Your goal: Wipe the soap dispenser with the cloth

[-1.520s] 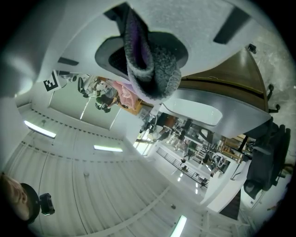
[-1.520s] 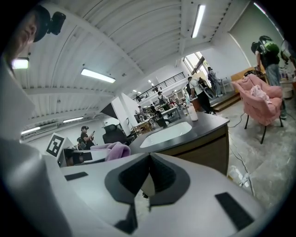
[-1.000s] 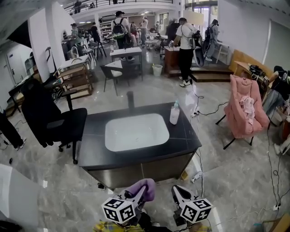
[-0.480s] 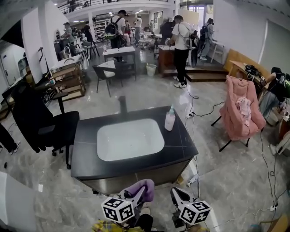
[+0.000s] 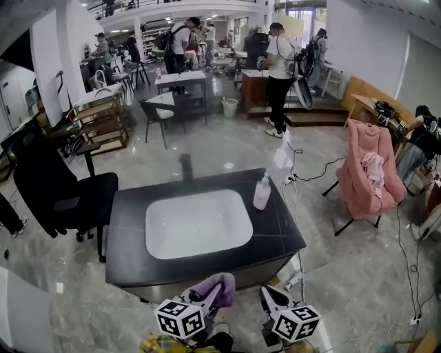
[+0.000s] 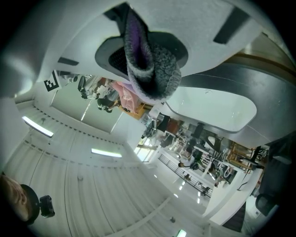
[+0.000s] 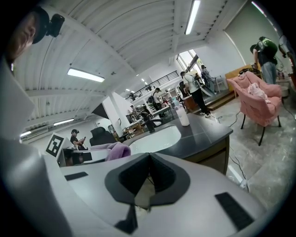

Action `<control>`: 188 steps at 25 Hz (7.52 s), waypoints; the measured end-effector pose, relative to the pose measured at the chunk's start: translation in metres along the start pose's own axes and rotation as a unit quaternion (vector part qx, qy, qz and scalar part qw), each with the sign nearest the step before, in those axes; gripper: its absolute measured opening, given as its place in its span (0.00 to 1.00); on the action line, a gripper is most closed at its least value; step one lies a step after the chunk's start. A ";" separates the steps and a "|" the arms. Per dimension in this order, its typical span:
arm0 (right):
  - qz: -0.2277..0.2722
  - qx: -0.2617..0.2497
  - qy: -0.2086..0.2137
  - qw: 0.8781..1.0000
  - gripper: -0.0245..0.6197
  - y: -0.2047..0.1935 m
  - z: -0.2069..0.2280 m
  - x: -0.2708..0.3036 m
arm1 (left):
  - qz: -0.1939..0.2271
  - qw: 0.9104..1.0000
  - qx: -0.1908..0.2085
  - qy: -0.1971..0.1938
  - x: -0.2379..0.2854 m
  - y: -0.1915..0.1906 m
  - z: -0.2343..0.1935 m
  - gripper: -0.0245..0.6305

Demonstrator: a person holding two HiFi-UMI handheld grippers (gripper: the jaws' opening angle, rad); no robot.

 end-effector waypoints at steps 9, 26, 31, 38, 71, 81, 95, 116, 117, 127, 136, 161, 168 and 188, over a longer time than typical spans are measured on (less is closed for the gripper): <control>0.001 0.000 -0.004 1.000 0.05 0.015 0.004 0.041 | -0.003 1.000 0.002 -0.008 0.017 0.022 -0.026 0.13; 0.008 -0.015 -0.011 1.000 0.05 0.040 0.013 0.100 | 0.000 0.999 0.007 -0.031 0.052 0.053 -0.056 0.13; 0.011 -0.018 -0.008 1.000 0.05 0.055 0.026 0.114 | 0.005 1.000 0.007 -0.026 0.074 0.068 -0.062 0.13; 0.014 -0.013 -0.012 1.000 0.05 0.079 0.056 0.128 | -0.003 0.999 0.014 -0.037 0.119 0.084 -0.054 0.13; -0.003 -0.033 0.032 0.999 0.05 0.188 0.191 0.185 | 0.016 1.000 0.006 0.008 0.282 0.148 -0.034 0.13; 0.004 -0.053 0.047 0.997 0.05 0.213 0.214 0.211 | 0.042 0.999 0.003 0.025 0.305 0.166 -0.045 0.13; 0.019 -0.077 0.082 0.994 0.05 0.251 0.229 0.238 | 0.078 0.996 -0.002 0.049 0.330 0.197 -0.054 0.13; 0.038 -0.122 0.177 0.976 0.05 0.279 0.219 0.274 | 0.083 0.994 -0.012 0.065 0.355 0.212 -0.069 0.13; 0.036 -0.122 0.182 0.975 0.05 0.278 0.218 0.275 | 0.082 0.994 -0.013 0.065 0.356 0.212 -0.070 0.13; 0.019 -0.132 0.211 0.968 0.22 0.275 0.215 0.285 | 0.074 0.995 -0.007 0.065 0.364 0.214 -0.072 0.13; 0.006 -0.163 0.244 0.956 0.28 0.268 0.199 0.291 | 0.076 0.995 -0.016 0.069 0.367 0.219 -0.076 0.13; 0.007 -0.156 0.251 0.955 0.21 0.259 0.201 0.302 | 0.038 0.994 -0.037 0.094 0.400 0.181 -0.101 0.12; 0.006 -0.155 0.253 0.955 0.21 0.260 0.201 0.301 | -0.001 0.991 -0.014 0.132 0.407 0.155 -0.116 0.13; 0.010 -0.153 0.262 0.953 0.22 0.261 0.202 0.303 | -0.008 0.982 0.065 0.176 0.399 0.149 -0.126 0.13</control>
Point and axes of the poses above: the fingertips, and each gripper's own axes: x forward along the fingers, z to its right, y out of its top, the point moved 2 cm from there along -x, backward along the fingers, and after that the axes turned 3 degrees about -x, right-handed, at the moved point
